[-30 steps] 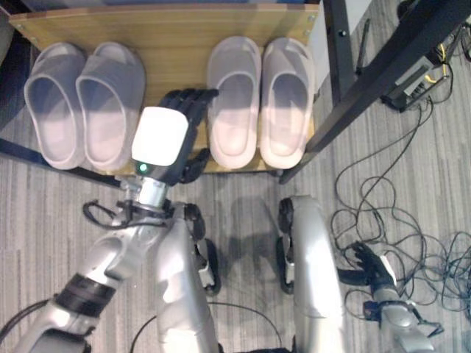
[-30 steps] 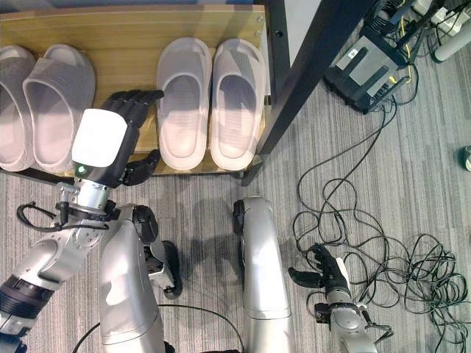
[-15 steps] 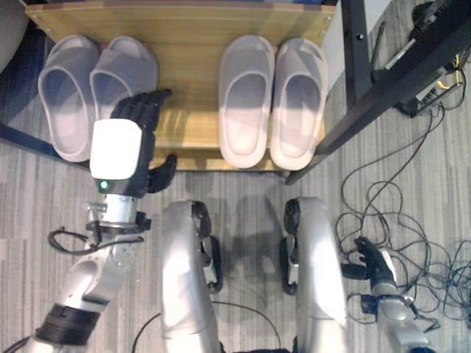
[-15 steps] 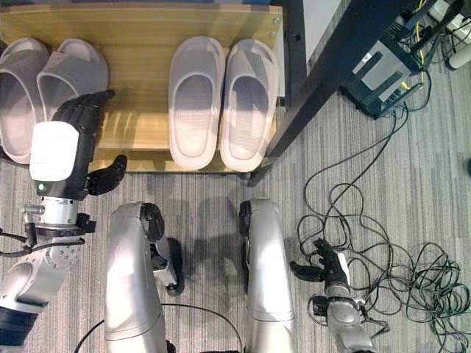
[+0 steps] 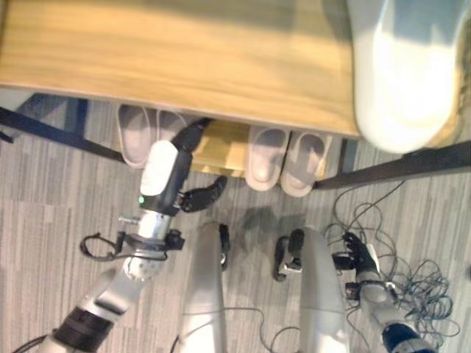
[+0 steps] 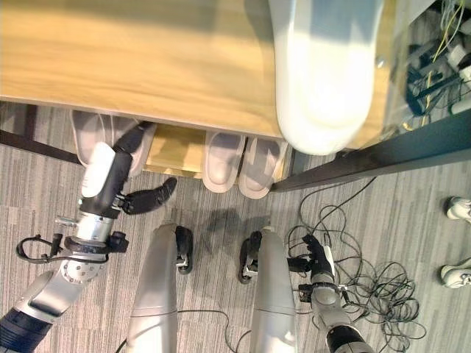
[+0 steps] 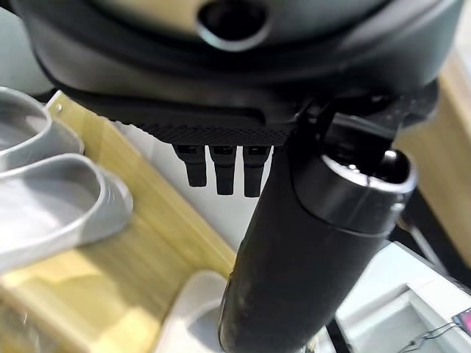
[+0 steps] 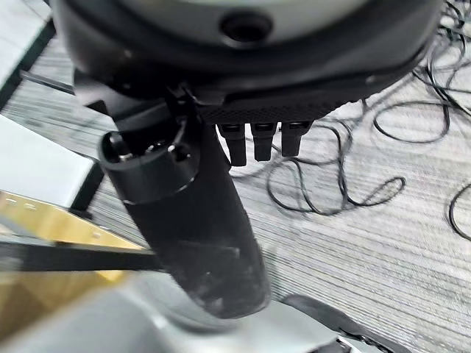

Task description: Arrange the slippers neatly on the shoe rack.

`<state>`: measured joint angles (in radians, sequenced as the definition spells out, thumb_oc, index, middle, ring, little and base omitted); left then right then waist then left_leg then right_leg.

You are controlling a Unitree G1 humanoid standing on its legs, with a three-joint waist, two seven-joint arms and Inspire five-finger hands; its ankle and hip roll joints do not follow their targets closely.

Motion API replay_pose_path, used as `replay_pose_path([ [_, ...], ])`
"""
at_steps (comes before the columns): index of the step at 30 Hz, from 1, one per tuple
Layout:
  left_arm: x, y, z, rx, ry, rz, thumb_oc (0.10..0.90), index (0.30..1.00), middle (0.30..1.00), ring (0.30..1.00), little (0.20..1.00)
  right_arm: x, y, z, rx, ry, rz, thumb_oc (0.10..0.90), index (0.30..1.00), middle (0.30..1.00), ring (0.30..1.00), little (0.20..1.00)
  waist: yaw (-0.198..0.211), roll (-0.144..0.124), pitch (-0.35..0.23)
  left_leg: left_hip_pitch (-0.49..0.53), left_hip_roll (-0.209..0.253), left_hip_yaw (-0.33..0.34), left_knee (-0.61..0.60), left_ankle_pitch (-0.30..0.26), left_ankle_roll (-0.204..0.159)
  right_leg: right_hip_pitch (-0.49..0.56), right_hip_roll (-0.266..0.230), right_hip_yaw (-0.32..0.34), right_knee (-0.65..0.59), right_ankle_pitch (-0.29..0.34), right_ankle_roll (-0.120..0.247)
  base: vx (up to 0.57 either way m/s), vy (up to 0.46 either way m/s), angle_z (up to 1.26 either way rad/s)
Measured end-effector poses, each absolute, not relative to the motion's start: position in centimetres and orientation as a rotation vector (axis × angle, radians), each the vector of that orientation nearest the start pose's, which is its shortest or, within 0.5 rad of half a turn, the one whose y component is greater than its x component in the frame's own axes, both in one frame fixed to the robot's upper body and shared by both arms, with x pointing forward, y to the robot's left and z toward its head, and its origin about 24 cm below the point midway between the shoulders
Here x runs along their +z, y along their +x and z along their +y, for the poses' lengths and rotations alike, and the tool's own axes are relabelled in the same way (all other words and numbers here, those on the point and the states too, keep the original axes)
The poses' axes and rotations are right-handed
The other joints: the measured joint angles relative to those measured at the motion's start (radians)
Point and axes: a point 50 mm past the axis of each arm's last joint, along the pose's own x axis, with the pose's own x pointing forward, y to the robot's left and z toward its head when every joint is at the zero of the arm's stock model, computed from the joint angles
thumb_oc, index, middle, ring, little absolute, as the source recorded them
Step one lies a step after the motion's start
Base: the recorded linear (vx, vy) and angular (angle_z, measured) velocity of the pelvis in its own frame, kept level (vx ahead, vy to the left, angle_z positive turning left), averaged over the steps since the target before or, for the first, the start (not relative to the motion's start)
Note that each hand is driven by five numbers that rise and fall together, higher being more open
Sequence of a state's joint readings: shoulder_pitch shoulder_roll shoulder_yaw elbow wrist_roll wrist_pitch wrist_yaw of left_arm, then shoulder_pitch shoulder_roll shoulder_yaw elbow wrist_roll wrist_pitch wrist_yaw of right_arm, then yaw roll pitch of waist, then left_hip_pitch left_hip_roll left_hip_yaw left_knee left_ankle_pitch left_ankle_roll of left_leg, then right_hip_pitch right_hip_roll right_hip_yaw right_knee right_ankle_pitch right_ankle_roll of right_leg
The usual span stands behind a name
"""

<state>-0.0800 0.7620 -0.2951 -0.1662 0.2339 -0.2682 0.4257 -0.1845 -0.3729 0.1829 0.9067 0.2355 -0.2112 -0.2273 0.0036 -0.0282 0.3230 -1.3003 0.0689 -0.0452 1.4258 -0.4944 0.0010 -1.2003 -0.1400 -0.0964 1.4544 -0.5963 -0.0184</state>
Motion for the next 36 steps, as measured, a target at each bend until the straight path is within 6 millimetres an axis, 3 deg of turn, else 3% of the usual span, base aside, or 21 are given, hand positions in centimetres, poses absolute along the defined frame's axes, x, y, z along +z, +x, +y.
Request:
replay_pose_path([
  [5,10.6,24.4,19.2,-0.158,0.781,-0.453,0.8,0.9,0.9,0.9,0.9,-8.3,22.1,-25.4,-0.259,-0.311,0.574,0.8,0.9,0.9,0.9,0.9,-0.004,-0.018,-0.032,0.158,0.0,0.015,-0.175,0.055,0.0,0.151,0.001,-0.009,-0.176,0.062,0.014,0.0,-0.007,0.01],
  [8,7.9,23.9,19.7,-0.225,0.805,-0.32,0.8,0.9,0.9,0.9,0.9,-10.1,19.5,-25.3,-0.251,-0.312,0.671,0.8,0.9,0.9,0.9,0.9,-0.01,-0.027,-0.063,0.328,-0.002,0.023,-0.33,0.1,0.001,0.32,0.007,-0.024,-0.34,0.116,0.025,0.01,-0.039,0.03],
  [10,6.3,23.2,20.4,-0.242,0.817,-0.234,0.8,0.9,0.9,0.9,0.9,-10.9,18.1,-25.1,-0.245,-0.315,0.716,0.8,0.9,0.9,0.9,0.9,-0.025,-0.045,-0.109,0.388,-0.003,0.037,-0.406,0.125,0.006,0.371,0.008,-0.021,-0.412,0.144,0.028,0.05,-0.037,-0.05],
  [15,2.9,21.6,21.9,-0.297,0.841,-0.043,0.8,0.9,0.9,0.9,0.9,-12.3,15.6,-25.1,-0.235,-0.303,0.807,0.8,0.9,0.9,0.9,0.9,-0.054,-0.052,-0.115,0.631,-0.004,0.065,-0.619,0.187,0.007,0.603,0.015,-0.024,-0.627,0.214,0.038,0.1,-0.068,-0.06],
  [17,2.4,21.0,22.1,-0.3,0.836,-0.014,0.8,0.9,0.9,0.9,0.9,-12.7,14.5,-25.1,-0.234,-0.301,0.835,0.8,0.9,0.9,0.9,0.9,-0.053,-0.049,-0.132,0.676,-0.004,0.071,-0.672,0.198,0.008,0.644,0.015,-0.028,-0.675,0.228,0.036,0.13,-0.097,-0.05],
  [20,0.5,20.4,22.3,-0.313,0.82,0.079,0.8,0.9,0.9,0.9,0.9,-14.1,12.2,-24.4,-0.249,-0.26,0.941,0.8,0.9,0.9,0.9,0.9,-0.055,-0.049,-0.139,0.823,-0.016,0.068,-0.835,0.269,-0.001,0.785,0.018,-0.046,-0.824,0.288,0.044,0.12,-0.062,0.11],
  [24,-2.3,18.4,21.7,-0.348,0.761,0.2,0.8,0.9,0.9,0.9,0.9,-15.3,8.5,-24.3,-0.231,-0.242,1.057,0.8,0.9,0.9,0.9,0.9,-0.056,-0.025,-0.175,1.071,-0.018,0.064,-1.183,0.418,-0.015,1.035,0.051,-0.082,-1.164,0.426,0.041,0.11,-0.068,0.14],
  [26,-2.6,18.3,21.0,-0.368,0.762,0.196,0.8,0.9,0.9,0.9,0.9,-15.4,7.4,-24.6,-0.226,-0.264,1.09,0.8,0.9,0.9,0.9,0.9,-0.057,-0.009,-0.194,1.095,-0.015,0.045,-1.217,0.439,-0.022,1.093,0.064,-0.111,-1.24,0.464,0.043,-0.1,0.077,0.26],
  [27,-2.7,18.2,20.8,-0.368,0.754,0.197,0.8,0.9,0.9,0.9,0.9,-15.4,7.7,-24.5,-0.214,-0.273,1.084,0.8,0.9,0.9,0.9,0.9,-0.057,-0.014,-0.197,1.106,-0.015,0.044,-1.228,0.446,-0.021,1.098,0.063,-0.112,-1.247,0.468,0.044,-0.2,0.306,-0.16],
  [28,-3.4,17.7,20.9,-0.375,0.753,0.228,0.8,0.9,0.9,0.9,0.9,-15.3,8.7,-24.1,-0.182,-0.29,1.064,0.8,0.9,0.9,0.9,0.9,-0.05,-0.049,-0.199,1.119,-0.029,0.038,-1.206,0.47,-0.049,1.104,0.035,-0.092,-1.263,0.481,0.031,-0.21,0.381,-0.35],
  [29,-3.8,17.5,20.9,-0.385,0.758,0.248,0.8,0.9,0.9,0.9,0.9,-15.2,9.3,-23.9,-0.169,-0.296,1.047,0.8,0.9,0.9,0.9,0.9,-0.053,-0.067,-0.2,1.114,-0.027,0.043,-1.158,0.457,-0.034,1.117,0.021,-0.077,-1.259,0.487,0.035,-0.14,0.28,-0.37],
  [30,-4.1,17.3,20.8,-0.396,0.757,0.259,0.8,0.9,0.9,0.9,0.9,-15.1,9.6,-24.0,-0.163,-0.305,1.033,0.8,0.9,0.9,0.9,0.9,-0.057,-0.066,-0.202,1.108,-0.009,0.038,-1.093,0.425,-0.053,1.117,0.022,-0.083,-1.27,0.495,0.038,-0.04,0.096,-0.42],
  [31,-5.0,16.7,20.4,-0.427,0.751,0.296,0.8,0.9,0.9,0.9,0.9,-14.8,10.0,-24.4,-0.145,-0.35,1.02,0.8,0.9,0.9,0.9,0.9,-0.057,-0.052,-0.221,1.142,0.057,0.035,-1.032,0.385,-0.066,1.135,0.03,-0.074,-1.284,0.495,0.04,-0.12,0.319,-0.2],
  [32,-5.3,16.6,19.9,-0.435,0.735,0.3,0.8,0.9,0.9,0.9,0.9,-14.7,9.9,-24.9,-0.152,-0.362,1.016,0.8,0.9,0.9,0.9,0.9,-0.071,-0.035,-0.229,1.173,0.074,0.024,-1.076,0.379,-0.093,1.138,0.034,-0.074,-1.276,0.497,0.052,-0.18,0.427,-0.06],
  [33,-5.4,17.5,18.9,-0.436,0.712,0.284,0.8,0.9,0.9,0.9,0.9,-14.7,9.7,-25.2,-0.168,-0.364,1.034,0.8,0.9,0.9,0.9,0.9,-0.082,-0.023,-0.235,1.2,0.063,0.046,-1.153,0.341,-0.112,1.117,0.003,-0.076,-1.271,0.529,0.085,-0.34,0.67,0.39],
  [34,-6.1,17.5,17.5,-0.466,0.688,0.299,0.8,0.9,0.9,0.9,0.9,-14.9,9.2,-25.2,-0.201,-0.332,1.055,0.8,0.9,0.9,0.9,0.9,-0.099,-0.015,-0.24,1.259,-0.049,0.066,-1.324,0.398,-0.004,1.114,-0.095,-0.079,-1.287,0.603,0.064,-0.42,0.725,0.15],
  [35,-6.1,17.4,17.1,-0.484,0.69,0.299,0.8,0.9,0.9,0.9,0.9,-14.9,9.4,-25.2,-0.2,-0.336,1.062,0.8,0.9,0.9,0.9,0.9,-0.094,-0.013,-0.24,1.159,-0.172,0.094,-1.205,0.402,0.074,1.046,-0.197,-0.01,-1.336,0.813,0.109,-0.78,1.036,-0.04],
  [36,-5.9,17.4,18.0,-0.456,0.698,0.301,0.8,0.9,0.9,0.9,0.9,-14.5,9.8,-24.7,-0.206,-0.327,1.001,0.8,0.9,0.9,0.9,0.9,-0.096,-0.037,-0.205,1.083,-0.266,0.145,-1.134,0.424,0.188,0.967,-0.285,0.021,-1.35,1.03,0.129,-0.66,0.822,-0.29],
])
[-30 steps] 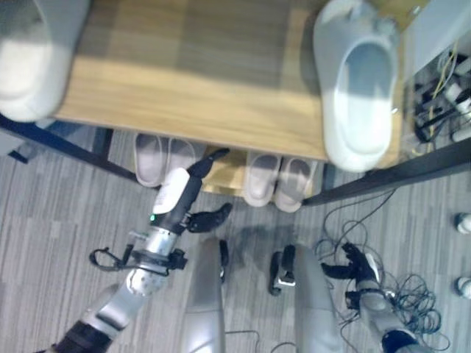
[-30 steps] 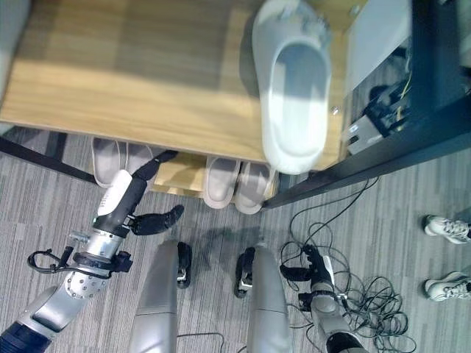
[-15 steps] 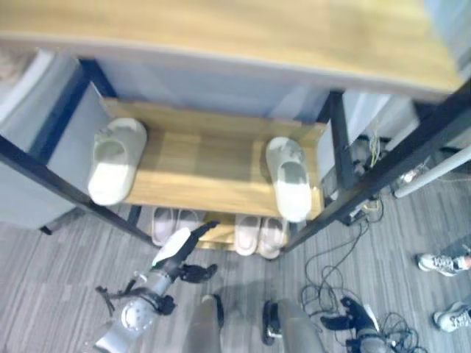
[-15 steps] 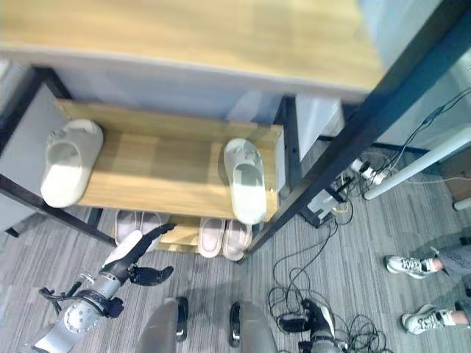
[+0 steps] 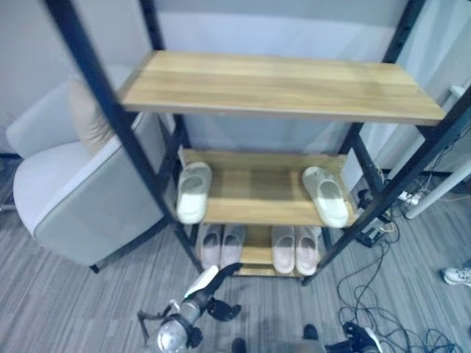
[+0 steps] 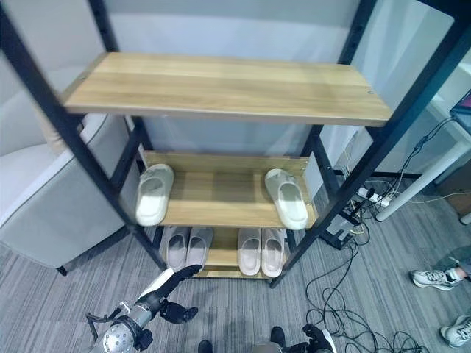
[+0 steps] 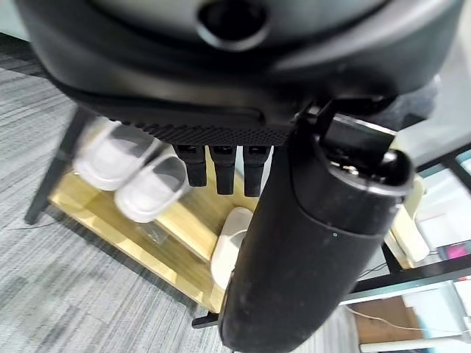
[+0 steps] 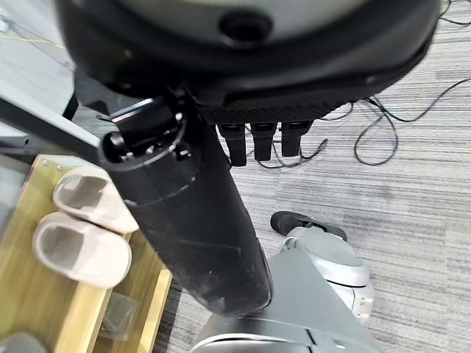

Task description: Arrange the slippers neatly on the shoe rack.

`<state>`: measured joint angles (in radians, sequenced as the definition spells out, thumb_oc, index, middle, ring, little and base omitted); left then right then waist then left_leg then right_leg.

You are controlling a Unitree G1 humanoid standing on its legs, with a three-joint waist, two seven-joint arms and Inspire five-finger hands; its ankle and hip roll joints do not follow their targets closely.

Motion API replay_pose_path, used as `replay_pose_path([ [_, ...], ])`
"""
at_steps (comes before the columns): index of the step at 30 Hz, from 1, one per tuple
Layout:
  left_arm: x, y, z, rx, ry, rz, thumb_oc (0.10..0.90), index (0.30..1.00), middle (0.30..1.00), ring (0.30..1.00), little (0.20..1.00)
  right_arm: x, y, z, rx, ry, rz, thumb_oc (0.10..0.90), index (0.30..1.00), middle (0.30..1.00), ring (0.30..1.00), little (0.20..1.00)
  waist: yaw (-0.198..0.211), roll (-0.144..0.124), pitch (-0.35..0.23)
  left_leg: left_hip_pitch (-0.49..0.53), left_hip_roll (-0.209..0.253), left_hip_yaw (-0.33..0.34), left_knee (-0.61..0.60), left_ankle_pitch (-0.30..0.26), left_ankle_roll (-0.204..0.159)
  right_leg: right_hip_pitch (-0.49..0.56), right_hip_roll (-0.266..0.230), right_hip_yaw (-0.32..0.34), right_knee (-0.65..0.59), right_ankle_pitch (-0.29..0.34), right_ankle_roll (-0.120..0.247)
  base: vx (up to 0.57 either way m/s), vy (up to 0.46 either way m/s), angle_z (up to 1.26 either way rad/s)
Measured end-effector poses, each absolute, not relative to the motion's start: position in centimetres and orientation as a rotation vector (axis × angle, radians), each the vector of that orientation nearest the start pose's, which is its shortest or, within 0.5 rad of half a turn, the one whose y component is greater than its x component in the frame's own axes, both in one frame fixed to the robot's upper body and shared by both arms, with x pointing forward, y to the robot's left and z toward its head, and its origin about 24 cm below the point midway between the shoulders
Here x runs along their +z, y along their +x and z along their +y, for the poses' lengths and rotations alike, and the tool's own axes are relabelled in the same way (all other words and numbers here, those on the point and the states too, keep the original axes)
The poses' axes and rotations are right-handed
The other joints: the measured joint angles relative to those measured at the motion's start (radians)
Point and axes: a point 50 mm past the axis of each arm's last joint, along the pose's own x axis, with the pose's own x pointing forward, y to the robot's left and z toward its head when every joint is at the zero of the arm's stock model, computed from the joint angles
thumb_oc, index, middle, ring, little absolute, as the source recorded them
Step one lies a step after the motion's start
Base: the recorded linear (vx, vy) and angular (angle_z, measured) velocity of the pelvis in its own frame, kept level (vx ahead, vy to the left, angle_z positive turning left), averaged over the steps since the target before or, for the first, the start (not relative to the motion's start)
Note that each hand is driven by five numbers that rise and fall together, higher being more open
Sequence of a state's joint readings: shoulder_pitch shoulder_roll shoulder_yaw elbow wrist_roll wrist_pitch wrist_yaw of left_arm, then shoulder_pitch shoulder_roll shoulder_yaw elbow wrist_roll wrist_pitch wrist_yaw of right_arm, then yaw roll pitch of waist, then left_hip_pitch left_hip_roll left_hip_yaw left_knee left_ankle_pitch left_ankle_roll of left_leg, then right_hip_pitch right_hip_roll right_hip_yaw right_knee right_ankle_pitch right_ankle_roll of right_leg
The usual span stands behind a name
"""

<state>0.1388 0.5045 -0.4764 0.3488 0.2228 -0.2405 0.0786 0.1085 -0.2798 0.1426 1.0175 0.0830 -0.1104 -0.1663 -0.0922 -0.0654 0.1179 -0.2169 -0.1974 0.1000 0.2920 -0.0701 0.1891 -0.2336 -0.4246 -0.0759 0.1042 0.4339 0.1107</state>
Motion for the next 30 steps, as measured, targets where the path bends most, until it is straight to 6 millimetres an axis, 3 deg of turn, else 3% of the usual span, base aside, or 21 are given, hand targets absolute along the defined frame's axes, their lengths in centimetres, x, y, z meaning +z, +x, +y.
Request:
replay_pose_path([
  [1,-6.2,16.9,18.4,-0.44,0.701,0.329,0.8,0.9,0.9,0.9,0.9,-14.1,10.1,-25.0,-0.218,-0.331,0.972,0.8,0.9,0.9,0.9,0.9,-0.002,-0.003,0.001,-0.029,0.002,0.052,-0.012,0.02,0.043,-0.017,0.016,0.011,0.025,-0.047,0.052,-0.46,0.436,-0.69],
  [2,-6.3,16.3,19.0,-0.374,0.71,0.345,0.8,0.9,0.9,0.9,0.9,-11.3,11.3,-24.8,-0.205,-0.307,0.806,0.8,0.9,0.9,0.9,0.9,0.032,0.077,0.035,-0.003,0.047,0.082,-0.138,0.09,0.019,-0.145,0.184,0.024,0.42,-0.283,0.08,-0.04,-0.016,-0.83],
  [3,-7.2,15.3,19.5,-0.322,0.7,0.409,0.8,0.9,0.9,0.9,0.9,-10.1,11.3,-24.1,-0.167,-0.303,0.72,0.8,0.9,0.9,0.9,0.9,0.045,0.131,0.04,0.047,0.094,0.092,-0.263,0.097,-0.146,-0.129,0.356,0.024,0.547,-0.395,-0.018,0.0,-0.061,-0.57],
  [4,-7.7,14.0,22.2,-0.298,0.777,0.477,0.8,0.9,0.9,0.9,0.9,-10.4,11.9,-21.4,-0.091,-0.261,0.677,0.8,0.9,0.9,0.9,0.9,0.018,0.013,0.008,-0.05,0.064,0.046,0.002,-0.007,-0.202,-0.063,0.4,0.003,0.494,-0.502,-0.138,0.01,-0.074,-0.8],
  [5,-8.0,13.0,24.9,-0.279,0.863,0.537,0.8,0.9,0.9,0.9,0.9,-10.6,13.0,-19.2,0.0,-0.241,0.66,0.8,0.9,0.9,0.9,0.9,0.06,-0.063,-0.02,-0.116,0.161,-0.017,0.446,-0.17,-0.216,0.01,0.376,0.027,0.32,-0.619,-0.126,0.02,-0.058,-0.85],
  [6,-10.0,12.4,24.6,-0.255,0.845,0.651,0.8,0.9,0.9,0.9,0.9,-9.6,14.3,-20.1,0.024,-0.291,0.598,0.8,0.9,0.9,0.9,0.9,0.04,0.064,-0.024,-0.01,0.315,-0.176,0.318,-0.307,-0.286,0.039,0.447,-0.012,0.253,-0.627,-0.082,0.03,-0.06,-1.15],
  [7,-11.0,12.2,25.2,-0.225,0.848,0.732,0.8,0.9,0.9,0.9,0.9,-9.9,15.2,-19.7,0.02,-0.285,0.608,0.8,0.9,0.9,0.9,0.9,0.037,0.049,-0.021,0.015,0.263,-0.19,0.211,-0.284,-0.309,-0.005,0.416,0.039,0.289,-0.634,-0.027,0.05,-0.067,-0.35],
  [8,-11.3,11.7,25.1,-0.204,0.838,0.758,0.8,0.9,0.9,0.9,0.9,-10.0,14.7,-19.8,0.034,-0.301,0.622,0.8,0.9,0.9,0.9,0.9,0.033,0.052,-0.026,0.041,0.238,-0.184,0.098,-0.247,-0.299,-0.02,0.418,0.033,0.306,-0.652,-0.029,0.0,-0.096,0.46],
  [9,-10.8,12.4,24.4,-0.214,0.826,0.697,0.8,0.9,0.9,0.9,0.9,-9.9,13.5,-21.2,0.049,-0.378,0.642,0.8,0.9,0.9,0.9,0.9,0.017,0.056,-0.029,0.085,0.222,-0.112,-0.091,-0.182,-0.325,0.042,0.439,0.004,0.205,-0.642,-0.061,-0.04,-0.084,0.99],
  [10,-10.6,13.1,24.0,-0.212,0.827,0.661,0.8,0.9,0.9,0.9,0.9,-9.5,13.5,-22.2,0.035,-0.414,0.634,0.8,0.9,0.9,0.9,0.9,0.014,0.066,-0.017,0.044,0.221,-0.073,-0.068,0.016,-0.467,0.099,0.486,-0.027,0.15,-0.652,-0.141,-0.05,-0.065,1.08],
  [11,-10.2,13.8,24.6,-0.198,0.85,0.642,0.8,0.9,0.9,0.9,0.9,-9.3,13.9,-22.3,0.017,-0.414,0.619,0.8,0.9,0.9,0.9,0.9,0.02,0.01,-0.01,-0.021,0.157,-0.031,0.013,0.056,-0.435,0.125,0.47,-0.032,0.146,-0.657,-0.202,0.0,0.01,1.09],
  [12,-10.5,15.1,23.9,-0.162,0.829,0.647,0.8,0.9,0.9,0.9,0.9,-9.0,14.8,-23.8,-0.029,-0.452,0.609,0.8,0.9,0.9,0.9,0.9,0.007,0.035,0.026,-0.115,0.15,-0.013,0.161,0.043,-0.374,0.141,0.464,-0.031,0.114,-0.6,-0.264,0.05,0.039,0.39],
  [13,-10.5,15.2,23.5,-0.171,0.825,0.638,0.8,0.9,0.9,0.9,0.9,-9.1,15.2,-24.4,-0.05,-0.467,0.621,0.8,0.9,0.9,0.9,0.9,0.044,0.044,0.029,-0.145,0.182,0.0,0.191,-0.004,-0.279,0.128,0.457,-0.016,0.103,-0.586,-0.267,0.14,0.096,0.22],
  [14,-10.5,14.9,23.3,-0.18,0.824,0.634,0.8,0.9,0.9,0.9,0.9,-8.8,15.7,-24.7,-0.077,-0.468,0.606,0.8,0.9,0.9,0.9,0.9,0.05,0.04,0.032,-0.136,0.216,0.0,0.14,-0.013,-0.252,0.136,0.446,-0.018,0.063,-0.571,-0.25,0.15,0.087,-0.24],
  [15,-10.6,14.2,23.2,-0.184,0.817,0.642,0.8,0.9,0.9,0.9,0.9,-8.7,15.8,-25.1,-0.101,-0.47,0.601,0.8,0.9,0.9,0.9,0.9,0.044,0.033,0.037,-0.096,0.229,-0.015,0.038,-0.008,-0.243,0.142,0.435,-0.015,0.032,-0.535,-0.209,0.16,0.081,0.0],
  [17,-11.3,12.2,22.3,-0.211,0.779,0.669,0.8,0.9,0.9,0.9,0.9,-8.8,14.8,-26.7,-0.18,-0.49,0.63,0.8,0.9,0.9,0.9,0.9,0.042,0.061,0.023,0.082,0.225,-0.074,-0.233,0.01,-0.215,0.176,0.426,0.007,-0.022,-0.508,-0.173,0.11,0.06,-0.16],
  [20,-12.8,10.4,22.6,-0.215,0.774,0.777,0.8,0.9,0.9,0.9,0.9,-10.2,12.5,-27.1,-0.213,-0.491,0.725,0.8,0.9,0.9,0.9,0.9,0.038,0.059,0.013,0.176,0.204,-0.022,-0.377,0.16,-0.165,0.229,0.398,0.015,-0.076,-0.479,-0.093,0.09,0.076,-0.18],
  [23,-13.4,10.1,24.0,-0.162,0.786,0.85,0.8,0.9,0.9,0.9,0.9,-10.9,11.6,-26.2,-0.205,-0.463,0.758,0.8,0.9,0.9,0.9,0.9,0.026,0.036,0.001,0.181,0.174,-0.004,-0.374,0.154,-0.134,0.216,0.361,0.016,-0.042,-0.475,-0.052,-0.06,0.039,-0.18],
  [27,-13.2,10.9,25.1,-0.135,0.834,0.859,0.8,0.9,0.9,0.9,0.9,-9.9,14.0,-25.3,-0.168,-0.465,0.679,0.8,0.9,0.9,0.9,0.9,0.017,0.068,0.022,0.189,0.179,0.041,-0.372,0.151,-0.105,-0.013,0.321,0.003,0.358,-0.549,0.053,0.02,-0.096,-0.32],
  [28,-13.0,11.1,25.2,-0.11,0.833,0.847,0.8,0.9,0.9,0.9,0.9,-8.5,16.0,-24.4,-0.142,-0.464,0.575,0.8,0.9,0.9,0.9,0.9,0.02,0.076,0.028,0.19,0.178,0.071,-0.362,0.133,-0.119,-0.033,0.244,-0.015,0.294,-0.551,0.043,0.3,-0.504,-0.39],
  [30,-13.0,10.9,25.7,-0.086,0.824,0.86,0.8,0.9,0.9,0.9,0.9,-7.8,17.3,-24.1,-0.129,-0.474,0.53,0.8,0.9,0.9,0.9,0.9,0.029,0.069,0.038,0.197,0.184,0.076,-0.34,0.101,-0.161,0.008,0.169,-0.014,0.171,-0.54,0.058,0.36,-0.618,-0.39],
])
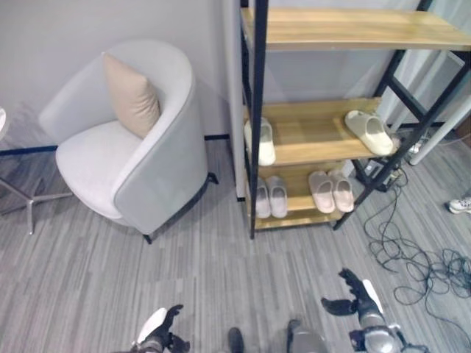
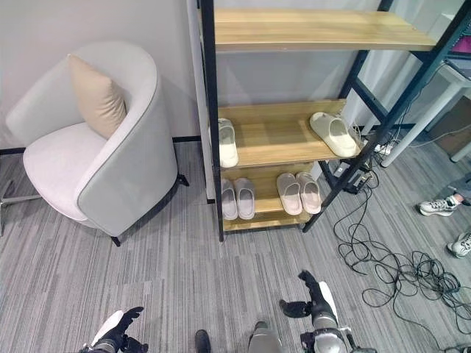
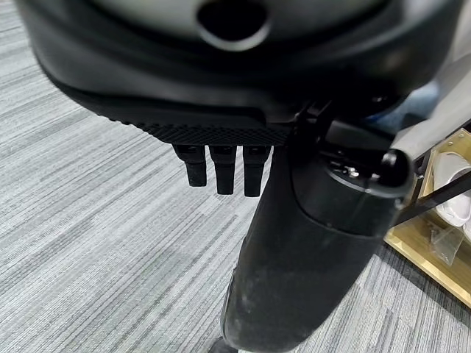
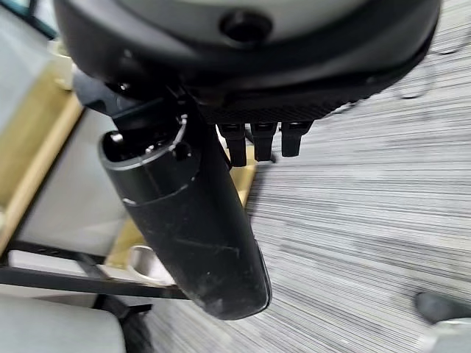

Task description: Arrange the slippers neatly on the shoe rack.

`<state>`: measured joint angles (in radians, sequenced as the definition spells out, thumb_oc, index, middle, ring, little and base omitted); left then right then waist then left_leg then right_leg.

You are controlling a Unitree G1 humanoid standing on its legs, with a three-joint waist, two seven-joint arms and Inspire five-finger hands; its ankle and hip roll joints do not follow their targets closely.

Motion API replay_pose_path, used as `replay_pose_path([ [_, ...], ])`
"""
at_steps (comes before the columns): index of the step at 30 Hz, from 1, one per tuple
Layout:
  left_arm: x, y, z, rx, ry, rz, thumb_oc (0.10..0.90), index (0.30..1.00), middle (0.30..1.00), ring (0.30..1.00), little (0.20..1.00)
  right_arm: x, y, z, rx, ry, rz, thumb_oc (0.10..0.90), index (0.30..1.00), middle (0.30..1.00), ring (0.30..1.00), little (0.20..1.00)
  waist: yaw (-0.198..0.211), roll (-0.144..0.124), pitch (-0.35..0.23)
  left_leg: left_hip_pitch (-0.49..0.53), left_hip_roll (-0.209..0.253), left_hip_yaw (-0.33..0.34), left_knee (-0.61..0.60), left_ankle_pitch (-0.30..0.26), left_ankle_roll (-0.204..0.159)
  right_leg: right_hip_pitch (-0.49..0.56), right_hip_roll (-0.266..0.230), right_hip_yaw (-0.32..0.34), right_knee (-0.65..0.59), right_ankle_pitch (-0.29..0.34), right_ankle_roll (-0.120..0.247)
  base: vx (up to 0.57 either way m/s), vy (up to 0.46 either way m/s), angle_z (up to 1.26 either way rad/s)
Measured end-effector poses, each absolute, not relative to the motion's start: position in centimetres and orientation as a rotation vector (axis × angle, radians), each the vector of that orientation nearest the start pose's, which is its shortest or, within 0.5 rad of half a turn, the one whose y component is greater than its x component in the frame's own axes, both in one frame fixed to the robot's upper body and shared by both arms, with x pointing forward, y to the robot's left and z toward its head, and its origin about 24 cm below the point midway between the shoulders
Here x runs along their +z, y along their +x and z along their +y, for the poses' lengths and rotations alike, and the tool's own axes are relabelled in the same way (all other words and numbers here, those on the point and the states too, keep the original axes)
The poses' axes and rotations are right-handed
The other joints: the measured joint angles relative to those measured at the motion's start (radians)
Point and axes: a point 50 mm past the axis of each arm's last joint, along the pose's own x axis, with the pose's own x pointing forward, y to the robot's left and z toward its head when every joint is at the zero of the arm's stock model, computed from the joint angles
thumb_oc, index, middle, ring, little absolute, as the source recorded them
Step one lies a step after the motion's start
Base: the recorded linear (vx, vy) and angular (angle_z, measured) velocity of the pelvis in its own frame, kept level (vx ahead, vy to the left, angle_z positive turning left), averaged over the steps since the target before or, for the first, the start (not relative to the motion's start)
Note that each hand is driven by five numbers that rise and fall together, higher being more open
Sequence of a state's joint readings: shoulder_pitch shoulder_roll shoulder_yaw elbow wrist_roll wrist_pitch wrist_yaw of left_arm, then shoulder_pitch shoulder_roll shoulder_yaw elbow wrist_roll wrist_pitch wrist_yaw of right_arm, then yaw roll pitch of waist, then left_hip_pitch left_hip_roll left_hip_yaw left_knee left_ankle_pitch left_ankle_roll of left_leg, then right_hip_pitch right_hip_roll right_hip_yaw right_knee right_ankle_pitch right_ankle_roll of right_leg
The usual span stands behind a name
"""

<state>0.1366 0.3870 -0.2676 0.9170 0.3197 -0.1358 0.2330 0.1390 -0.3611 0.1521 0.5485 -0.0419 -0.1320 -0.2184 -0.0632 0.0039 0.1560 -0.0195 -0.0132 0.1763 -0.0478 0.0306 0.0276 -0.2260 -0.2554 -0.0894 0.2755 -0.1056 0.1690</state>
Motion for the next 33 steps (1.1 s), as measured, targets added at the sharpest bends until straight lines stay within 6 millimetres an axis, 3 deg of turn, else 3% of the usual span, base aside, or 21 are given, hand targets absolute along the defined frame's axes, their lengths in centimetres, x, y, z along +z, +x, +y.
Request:
replay_pose_path([
  [1,-13.1,11.1,25.7,-0.05,0.792,0.86,0.8,0.9,0.9,0.9,0.9,-7.7,17.7,-24.5,-0.131,-0.5,0.521,0.8,0.9,0.9,0.9,0.9,0.011,-0.009,0.016,-0.013,-0.001,0.018,0.062,-0.04,-0.023,-0.015,-0.073,0.002,0.004,0.004,0.059,0.4,-0.705,-0.44],
  [2,-13.5,11.0,25.4,-0.022,0.777,0.886,0.8,0.9,0.9,0.9,0.9,-6.8,18.4,-25.1,-0.148,-0.537,0.492,0.8,0.9,0.9,0.9,0.9,0.024,0.007,0.022,-0.037,0.024,0.023,0.128,-0.087,-0.013,-0.004,-0.122,0.03,-0.106,0.045,0.015,0.34,-0.585,-0.29],
  [3,-13.4,10.6,25.9,-0.01,0.788,0.9,0.8,0.9,0.9,0.9,0.9,-6.4,18.4,-24.7,-0.128,-0.537,0.475,0.8,0.9,0.9,0.9,0.9,0.007,-0.006,0.021,-0.03,0.064,-0.003,0.128,-0.086,-0.057,0.014,-0.083,0.032,-0.118,0.052,0.026,0.34,-0.684,0.08],
  [4,-13.3,10.1,26.9,0.001,0.812,0.913,0.8,0.9,0.9,0.9,0.9,-6.3,18.1,-24.3,-0.118,-0.532,0.468,0.8,0.9,0.9,0.9,0.9,0.005,-0.025,0.021,-0.017,0.083,-0.018,0.125,-0.085,-0.076,0.028,-0.038,0.026,-0.082,0.053,0.024,0.08,-0.421,0.28],
  [5,-13.1,9.6,27.3,0.008,0.829,0.919,0.8,0.9,0.9,0.9,0.9,-6.1,17.4,-24.2,-0.114,-0.525,0.456,0.8,0.9,0.9,0.9,0.9,0.016,-0.064,0.005,-0.011,0.104,-0.016,0.133,-0.08,-0.096,0.048,0.023,0.009,-0.054,0.043,-0.014,0.08,-0.531,0.54],
  [6,-13.2,9.6,27.3,0.007,0.834,0.92,0.8,0.9,0.9,0.9,0.9,-5.4,17.1,-24.6,-0.129,-0.529,0.434,0.8,0.9,0.9,0.9,0.9,0.004,-0.072,0.001,-0.05,0.133,-0.026,0.201,-0.092,-0.095,0.071,0.059,0.007,-0.068,0.055,-0.056,0.03,-0.385,0.47],
  [7,-13.3,10.4,26.0,-0.013,0.798,0.89,0.8,0.9,0.9,0.9,0.9,-4.3,17.5,-25.6,-0.147,-0.565,0.388,0.8,0.9,0.9,0.9,0.9,0.008,-0.041,0.002,-0.098,0.184,-0.04,0.273,-0.085,-0.107,0.058,0.113,-0.027,-0.053,0.014,-0.099,0.08,-0.289,0.61],
  [8,-13.2,11.0,25.4,-0.032,0.793,0.859,0.8,0.9,0.9,0.9,0.9,-3.6,17.8,-26.0,-0.15,-0.585,0.359,0.8,0.9,0.9,0.9,0.9,0.0,-0.044,0.005,-0.163,0.207,-0.033,0.349,-0.059,-0.098,0.053,0.134,-0.053,-0.051,0.023,-0.117,0.12,-0.223,0.42],
  [10,-12.6,12.0,25.4,-0.006,0.779,0.814,0.8,0.9,0.9,0.9,0.9,-2.2,18.6,-26.7,-0.142,-0.627,0.306,0.8,0.9,0.9,0.9,0.9,0.022,-0.058,0.014,-0.218,0.242,-0.059,0.43,-0.019,-0.034,0.072,0.171,-0.068,-0.062,0.028,-0.16,0.14,-0.122,0.24],
  [11,-12.5,12.2,25.0,-0.005,0.765,0.801,0.8,0.9,0.9,0.9,0.9,-1.4,19.1,-26.7,-0.143,-0.634,0.272,0.8,0.9,0.9,0.9,0.9,0.021,-0.069,0.019,-0.204,0.215,-0.09,0.389,-0.059,-0.068,0.098,0.174,-0.077,-0.086,0.031,-0.165,0.16,-0.062,0.0],
  [14,-12.4,13.0,23.7,-0.02,0.726,0.751,0.8,0.9,0.9,0.9,0.9,1.0,20.9,-25.8,-0.12,-0.638,0.136,0.8,0.9,0.9,0.9,0.9,0.018,-0.071,0.023,-0.189,0.137,-0.1,0.245,-0.057,-0.08,0.17,0.202,-0.099,-0.184,0.063,-0.184,0.16,-0.027,0.08],
  [16,-12.5,13.2,23.2,-0.019,0.704,0.746,0.8,0.9,0.9,0.9,0.9,1.8,22.0,-24.5,-0.054,-0.669,0.083,0.8,0.9,0.9,0.9,0.9,0.048,-0.076,0.025,-0.181,0.117,-0.142,0.127,-0.036,-0.105,0.215,0.242,-0.088,-0.249,0.087,-0.181,0.2,0.032,-0.21],
  [18,-12.9,13.0,23.1,-0.001,0.677,0.777,0.8,0.9,0.9,0.9,0.9,2.4,22.6,-23.3,0.015,-0.699,0.037,0.8,0.9,0.9,0.9,0.9,0.053,-0.067,0.022,-0.179,0.114,-0.188,0.078,-0.01,-0.099,0.228,0.271,-0.087,-0.251,0.088,-0.183,0.17,0.099,-0.25],
  [22,-14.2,11.7,23.9,0.076,0.635,0.911,0.8,0.9,0.9,0.9,0.9,4.6,22.7,-20.8,0.138,-0.691,-0.092,0.8,0.9,0.9,0.9,0.9,0.049,-0.07,0.02,-0.083,0.102,-0.183,0.002,0.032,-0.063,0.305,0.301,-0.058,-0.316,0.086,-0.183,0.17,0.12,-0.26],
  [23,-14.3,11.3,24.1,0.082,0.637,0.929,0.8,0.9,0.9,0.9,0.9,4.9,22.7,-20.6,0.147,-0.689,-0.11,0.8,0.9,0.9,0.9,0.9,0.037,-0.068,0.019,-0.082,0.102,-0.183,-0.01,0.087,-0.061,0.31,0.302,-0.057,-0.323,0.086,-0.182,0.16,0.135,-0.28],
  [24,-14.4,11.0,24.4,0.101,0.635,0.956,0.8,0.9,0.9,0.9,0.9,5.1,22.7,-20.5,0.161,-0.722,-0.121,0.8,0.9,0.9,0.9,0.9,0.038,-0.08,0.018,-0.063,0.087,-0.17,-0.03,0.103,-0.066,0.317,0.285,-0.046,-0.334,0.085,-0.177,0.1,0.095,-0.05],
  [29,-14.7,9.8,24.9,0.115,0.645,1.007,0.8,0.9,0.9,0.9,0.9,5.3,22.7,-20.4,0.179,-0.815,-0.145,0.8,0.9,0.9,0.9,0.9,0.042,-0.089,0.011,-0.026,0.039,-0.153,-0.033,0.088,-0.027,0.342,0.233,-0.029,-0.322,0.082,-0.149,0.07,0.089,-0.01],
  [33,-14.6,9.1,25.6,0.111,0.676,1.013,0.8,0.9,0.9,0.9,0.9,6.9,22.9,-21.0,0.134,-0.892,-0.209,0.8,0.9,0.9,0.9,0.9,0.041,-0.091,0.005,-0.022,0.011,-0.148,-0.034,0.079,0.002,0.347,0.203,-0.025,-0.326,0.084,-0.124,0.06,0.091,0.0],
])
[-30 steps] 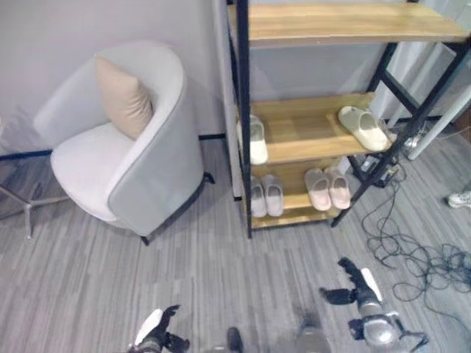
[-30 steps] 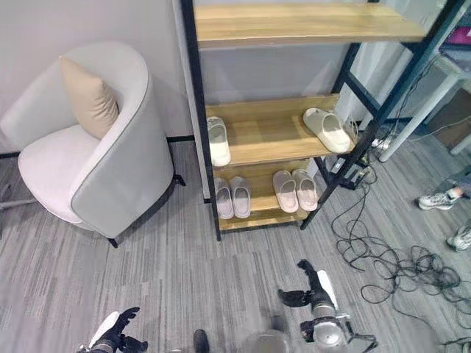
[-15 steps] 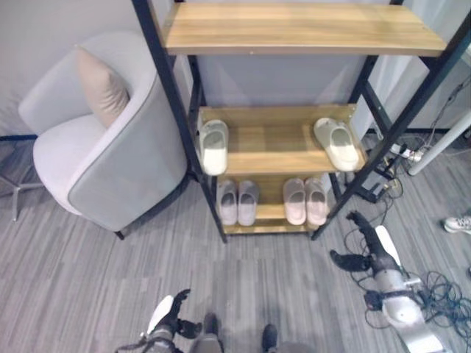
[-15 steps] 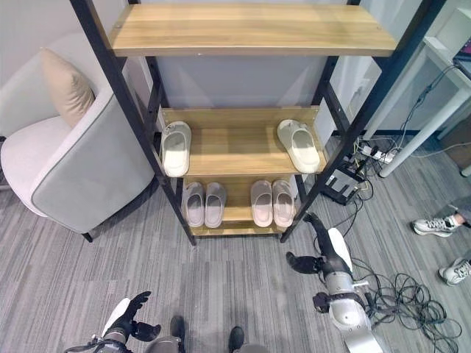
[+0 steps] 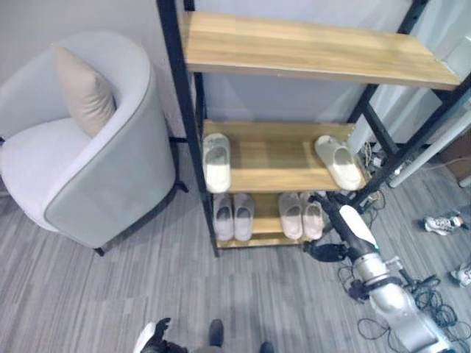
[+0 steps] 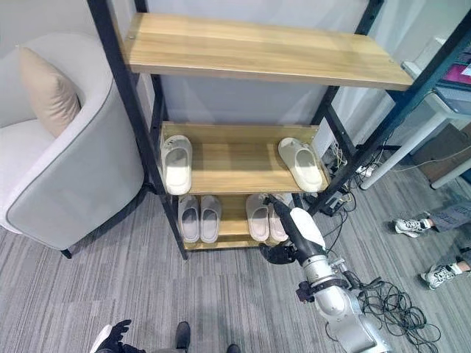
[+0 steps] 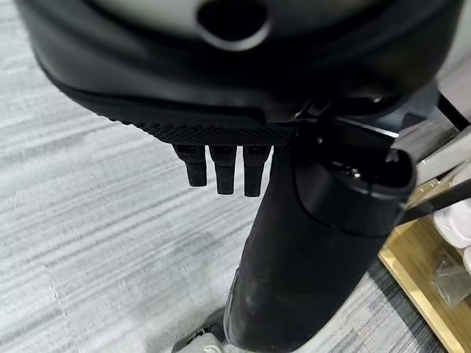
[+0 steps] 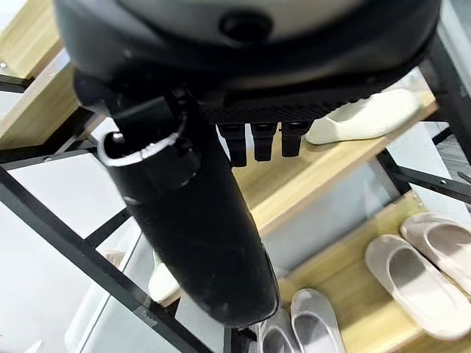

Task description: Arrange the slippers neatly on the shoe rack.

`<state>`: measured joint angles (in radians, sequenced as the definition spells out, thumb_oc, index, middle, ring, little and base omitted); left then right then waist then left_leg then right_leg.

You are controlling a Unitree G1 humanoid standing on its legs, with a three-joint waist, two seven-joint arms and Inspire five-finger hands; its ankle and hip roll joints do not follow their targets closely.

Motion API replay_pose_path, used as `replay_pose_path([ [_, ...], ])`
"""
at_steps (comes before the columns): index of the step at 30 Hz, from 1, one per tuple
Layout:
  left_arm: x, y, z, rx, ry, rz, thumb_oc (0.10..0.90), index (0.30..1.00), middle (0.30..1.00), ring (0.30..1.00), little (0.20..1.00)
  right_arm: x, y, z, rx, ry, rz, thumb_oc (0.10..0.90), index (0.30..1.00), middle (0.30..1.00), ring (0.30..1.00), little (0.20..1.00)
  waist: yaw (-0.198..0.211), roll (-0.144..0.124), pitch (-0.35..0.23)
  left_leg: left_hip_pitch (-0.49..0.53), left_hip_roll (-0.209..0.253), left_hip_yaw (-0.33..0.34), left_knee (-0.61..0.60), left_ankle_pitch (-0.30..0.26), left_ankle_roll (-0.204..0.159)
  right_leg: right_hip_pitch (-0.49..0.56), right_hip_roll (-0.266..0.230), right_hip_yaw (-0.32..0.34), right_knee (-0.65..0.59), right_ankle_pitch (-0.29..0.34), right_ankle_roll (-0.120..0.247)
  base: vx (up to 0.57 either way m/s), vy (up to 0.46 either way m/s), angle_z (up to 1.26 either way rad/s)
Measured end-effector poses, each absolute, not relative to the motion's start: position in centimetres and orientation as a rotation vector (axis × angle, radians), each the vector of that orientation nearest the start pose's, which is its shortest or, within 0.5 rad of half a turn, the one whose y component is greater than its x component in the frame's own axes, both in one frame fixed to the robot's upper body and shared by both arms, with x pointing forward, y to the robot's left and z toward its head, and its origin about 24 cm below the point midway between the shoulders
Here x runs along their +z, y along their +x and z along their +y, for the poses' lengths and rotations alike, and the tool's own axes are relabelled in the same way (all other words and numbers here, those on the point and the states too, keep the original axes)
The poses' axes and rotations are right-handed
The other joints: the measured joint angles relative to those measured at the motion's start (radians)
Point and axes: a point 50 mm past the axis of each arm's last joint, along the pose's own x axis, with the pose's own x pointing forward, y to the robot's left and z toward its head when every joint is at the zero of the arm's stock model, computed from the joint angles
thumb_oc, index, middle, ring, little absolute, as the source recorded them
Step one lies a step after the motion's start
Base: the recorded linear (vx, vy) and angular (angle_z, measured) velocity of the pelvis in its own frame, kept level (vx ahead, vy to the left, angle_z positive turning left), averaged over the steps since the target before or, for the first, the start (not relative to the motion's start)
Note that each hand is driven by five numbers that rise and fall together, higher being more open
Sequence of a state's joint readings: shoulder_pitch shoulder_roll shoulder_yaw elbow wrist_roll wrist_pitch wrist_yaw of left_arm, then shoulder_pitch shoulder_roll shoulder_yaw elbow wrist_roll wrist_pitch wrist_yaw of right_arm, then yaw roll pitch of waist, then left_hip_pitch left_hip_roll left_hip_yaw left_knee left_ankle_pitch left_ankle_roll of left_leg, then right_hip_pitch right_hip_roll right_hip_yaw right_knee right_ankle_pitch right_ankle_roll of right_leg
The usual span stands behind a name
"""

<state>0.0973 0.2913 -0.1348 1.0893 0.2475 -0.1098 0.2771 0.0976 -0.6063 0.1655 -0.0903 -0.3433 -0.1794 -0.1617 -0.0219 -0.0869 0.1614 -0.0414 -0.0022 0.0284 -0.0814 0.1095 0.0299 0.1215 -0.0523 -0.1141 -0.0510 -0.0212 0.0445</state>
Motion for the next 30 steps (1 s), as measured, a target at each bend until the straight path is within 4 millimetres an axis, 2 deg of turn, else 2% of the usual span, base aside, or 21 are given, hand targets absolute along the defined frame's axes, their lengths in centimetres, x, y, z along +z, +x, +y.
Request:
replay_pose_path([
  [6,-14.7,8.6,25.4,0.08,0.689,1.025,0.8,0.9,0.9,0.9,0.9,8.9,24.0,-22.2,0.042,-0.984,-0.274,0.8,0.9,0.9,0.9,0.9,0.002,-0.009,-0.019,0.005,-0.006,0.006,-0.004,-0.008,0.01,0.012,-0.005,0.006,-0.022,0.006,0.01,0.04,0.061,-0.07],
  [8,-14.9,8.0,25.1,0.056,0.695,1.039,0.8,0.9,0.9,0.9,0.9,11.0,25.2,-24.5,-0.012,-1.162,-0.296,0.8,0.9,0.9,0.9,0.9,0.0,-0.02,-0.051,-0.012,-0.004,0.015,-0.005,-0.01,0.002,0.0,-0.004,0.009,-0.034,0.006,0.009,0.01,0.071,-0.07],
  [9,-15.1,7.3,25.2,0.053,0.694,1.056,0.8,0.9,0.9,0.9,0.9,11.1,25.5,-25.2,-0.045,-1.193,-0.281,0.8,0.9,0.9,0.9,0.9,0.004,-0.027,-0.068,-0.027,-0.004,0.019,-0.005,-0.01,0.001,-0.01,-0.004,0.006,-0.034,0.006,0.008,0.02,0.173,0.17],
  [11,-14.8,8.4,25.3,0.054,0.702,1.032,0.8,0.9,0.9,0.9,0.9,13.1,26.8,-28.4,-0.146,-1.312,-0.254,0.8,0.9,0.9,0.9,0.9,0.028,-0.053,-0.068,-0.076,-0.027,0.021,0.001,-0.005,0.004,-0.052,-0.019,-0.037,-0.031,0.008,0.015,-0.03,0.171,0.4],
  [12,-14.9,9.6,24.6,-0.049,0.747,1.017,0.8,0.9,0.9,0.9,0.9,14.1,30.0,-31.5,-0.31,-1.314,-0.148,0.8,0.9,0.9,0.9,0.9,0.069,-0.022,0.002,-0.133,-0.04,0.091,0.124,-0.029,0.107,-0.229,-0.043,-0.066,0.346,-0.036,0.081,0.2,-0.231,0.64],
  [13,-14.4,10.2,25.8,-0.038,0.772,0.994,0.8,0.9,0.9,0.9,0.9,14.8,30.9,-31.8,-0.326,-1.351,-0.129,0.8,0.9,0.9,0.9,0.9,0.06,0.004,0.048,-0.127,-0.075,0.094,0.153,-0.077,0.096,-0.477,-0.149,-0.061,0.775,-0.044,0.136,0.45,-0.471,0.42],
  [14,-13.5,9.4,29.9,0.15,0.736,1.077,0.8,0.9,0.9,0.9,0.9,13.0,33.1,-27.9,-0.174,-1.337,-0.161,0.8,0.9,0.9,0.9,0.9,0.06,-0.057,0.086,-0.176,-0.072,0.148,0.335,-0.276,-0.133,-0.565,-0.248,-0.058,0.502,-0.048,0.12,0.53,-0.683,0.38],
  [15,-12.7,8.7,31.9,0.254,0.741,1.098,0.8,0.9,0.9,0.9,0.9,13.2,33.6,-26.4,-0.127,-1.314,-0.18,0.8,0.9,0.9,0.9,0.9,0.084,-0.019,0.089,-0.222,0.006,0.006,0.617,-0.445,-0.03,-0.583,-0.306,-0.023,0.235,0.009,0.227,0.41,-0.716,0.18],
  [16,-12.6,8.5,32.2,0.294,0.739,1.097,0.8,0.9,0.9,0.9,0.9,13.4,32.9,-24.3,-0.065,-1.273,-0.253,0.8,0.9,0.9,0.9,0.9,0.083,-0.019,0.083,-0.106,0.001,0.0,0.407,-0.335,-0.026,-0.564,-0.168,0.027,0.284,-0.014,0.094,0.26,-0.65,0.31],
  [17,-12.9,8.6,31.2,0.263,0.732,1.086,0.8,0.9,0.9,0.9,0.9,12.7,32.1,-23.4,-0.026,-1.248,-0.274,0.8,0.9,0.9,0.9,0.9,0.082,0.017,0.072,-0.011,0.012,-0.04,0.265,-0.262,-0.064,-0.505,-0.029,0.014,0.353,-0.051,-0.007,0.07,-0.475,0.64],
  [18,-13.1,8.9,30.3,0.235,0.718,1.061,0.8,0.9,0.9,0.9,0.9,12.8,31.3,-23.5,-0.019,-1.24,-0.296,0.8,0.9,0.9,0.9,0.9,0.076,0.041,0.058,-0.016,0.021,-0.072,0.265,-0.243,-0.07,-0.471,0.044,-0.007,0.378,-0.069,-0.081,-0.01,-0.235,1.62],
  [19,-12.8,10.6,29.2,0.201,0.694,0.973,0.8,0.9,0.9,0.9,0.9,13.4,30.5,-24.2,-0.037,-1.245,-0.321,0.8,0.9,0.9,0.9,0.9,0.037,0.0,0.056,-0.072,-0.046,-0.044,0.39,-0.21,-0.119,-0.371,0.085,-0.123,0.284,-0.035,-0.224,0.03,-0.161,1.57],
  [20,-12.8,10.8,28.9,0.193,0.691,0.961,0.8,0.9,0.9,0.9,0.9,13.4,30.5,-24.4,-0.038,-1.252,-0.319,0.8,0.9,0.9,0.9,0.9,0.038,-0.014,0.055,-0.082,-0.063,-0.034,0.415,-0.206,-0.126,-0.352,0.085,-0.131,0.251,-0.007,-0.25,0.05,-0.081,1.41],
  [21,-12.7,11.3,28.4,0.174,0.685,0.934,0.8,0.9,0.9,0.9,0.9,13.7,30.5,-24.9,-0.045,-1.269,-0.312,0.8,0.9,0.9,0.9,0.9,0.051,-0.049,0.052,-0.1,-0.106,-0.006,0.483,-0.205,-0.128,-0.3,0.079,-0.143,0.188,0.067,-0.304,0.07,-0.028,-0.08],
  [22,-13.1,12.9,24.5,0.06,0.638,0.852,0.8,0.9,0.9,0.9,0.9,15.6,31.3,-26.7,-0.176,-1.243,-0.317,0.8,0.9,0.9,0.9,0.9,0.121,-0.047,0.058,-0.193,-0.089,-0.07,0.335,-0.262,-0.025,-0.232,0.109,-0.108,0.084,0.04,-0.191,0.16,0.059,-0.24],
  [23,-13.1,13.1,24.3,0.048,0.638,0.852,0.8,0.9,0.9,0.9,0.9,15.7,31.4,-27.0,-0.191,-1.242,-0.307,0.8,0.9,0.9,0.9,0.9,0.125,-0.053,0.062,-0.202,-0.088,-0.075,0.252,-0.214,-0.01,-0.231,0.115,-0.1,0.082,0.047,-0.174,0.19,0.094,-0.47],
  [24,-13.4,12.7,24.3,0.044,0.634,0.877,0.8,0.9,0.9,0.9,0.9,14.9,31.3,-27.4,-0.212,-1.219,-0.27,0.8,0.9,0.9,0.9,0.9,0.106,-0.048,0.068,-0.191,-0.088,-0.074,0.13,-0.115,0.028,-0.201,0.149,-0.06,0.084,0.042,-0.102,0.24,0.166,-0.53],
  [25,-14.2,11.3,23.8,0.039,0.617,0.93,0.8,0.9,0.9,0.9,0.9,14.3,30.8,-27.8,-0.228,-1.19,-0.25,0.8,0.9,0.9,0.9,0.9,0.117,0.024,0.07,-0.119,-0.023,-0.121,0.0,0.007,0.095,-0.188,0.204,-0.043,0.165,-0.014,-0.046,0.17,0.129,-0.57],
  [26,-15.1,9.6,23.6,0.06,0.59,1.018,0.8,0.9,0.9,0.9,0.9,13.3,29.0,-28.7,-0.269,-1.153,-0.233,0.8,0.9,0.9,0.9,0.9,0.079,0.022,0.06,-0.075,-0.03,-0.086,0.001,0.08,0.042,-0.204,0.071,-0.043,0.278,-0.135,-0.033,0.2,0.17,-0.68],
  [28,-15.4,8.2,24.1,0.092,0.575,1.071,0.8,0.9,0.9,0.9,0.9,12.3,26.7,-30.1,-0.312,-1.143,-0.186,0.8,0.9,0.9,0.9,0.9,0.045,0.015,0.039,-0.071,-0.032,-0.073,0.005,0.046,0.025,-0.168,0.061,-0.049,0.202,-0.106,-0.058,0.13,0.134,-0.36],
  [30,-15.5,7.1,24.6,0.113,0.575,1.1,0.8,0.9,0.9,0.9,0.9,10.9,24.6,-32.2,-0.384,-1.143,-0.071,0.8,0.9,0.9,0.9,0.9,0.021,0.022,0.029,-0.044,-0.036,-0.043,0.005,0.031,0.029,-0.112,0.059,-0.023,0.135,-0.075,-0.047,0.03,0.074,-0.44],
])
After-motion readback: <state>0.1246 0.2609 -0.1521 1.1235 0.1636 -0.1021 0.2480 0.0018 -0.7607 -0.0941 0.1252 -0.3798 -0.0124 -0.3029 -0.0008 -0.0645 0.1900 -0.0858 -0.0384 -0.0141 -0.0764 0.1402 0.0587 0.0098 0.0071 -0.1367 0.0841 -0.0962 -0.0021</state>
